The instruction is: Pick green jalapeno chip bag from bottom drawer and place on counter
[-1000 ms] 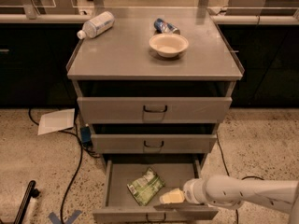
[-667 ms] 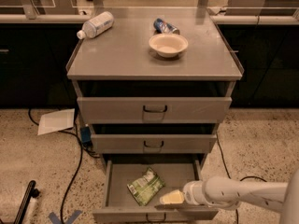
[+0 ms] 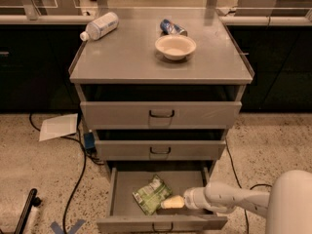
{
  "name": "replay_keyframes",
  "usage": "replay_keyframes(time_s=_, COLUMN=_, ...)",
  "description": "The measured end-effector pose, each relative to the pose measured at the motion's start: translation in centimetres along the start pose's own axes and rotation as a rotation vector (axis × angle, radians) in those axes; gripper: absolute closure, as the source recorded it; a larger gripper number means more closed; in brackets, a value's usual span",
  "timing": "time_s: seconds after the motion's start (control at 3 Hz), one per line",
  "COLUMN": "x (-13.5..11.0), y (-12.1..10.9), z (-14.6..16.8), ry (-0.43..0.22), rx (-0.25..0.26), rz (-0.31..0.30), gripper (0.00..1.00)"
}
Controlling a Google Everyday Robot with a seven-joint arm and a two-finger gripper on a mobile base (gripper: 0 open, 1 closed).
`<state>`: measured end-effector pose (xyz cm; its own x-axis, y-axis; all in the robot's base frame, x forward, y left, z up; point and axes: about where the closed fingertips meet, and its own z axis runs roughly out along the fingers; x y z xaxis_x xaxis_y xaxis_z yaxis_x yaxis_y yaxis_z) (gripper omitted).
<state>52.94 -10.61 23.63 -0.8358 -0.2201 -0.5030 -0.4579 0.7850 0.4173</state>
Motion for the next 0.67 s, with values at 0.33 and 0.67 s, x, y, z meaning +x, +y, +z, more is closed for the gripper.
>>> replay_keyframes(time_s=0.33, x=-0.9, y=-0.9, z=2.8, ry=-0.010, rx=-0.026, rz=0.002, gripper=0.00)
replay_keyframes(time_s=0.67, x=-2.1, y=-0.8, z=5.7, ry=-0.003, rx=-0.059, rz=-0.024, gripper=0.00)
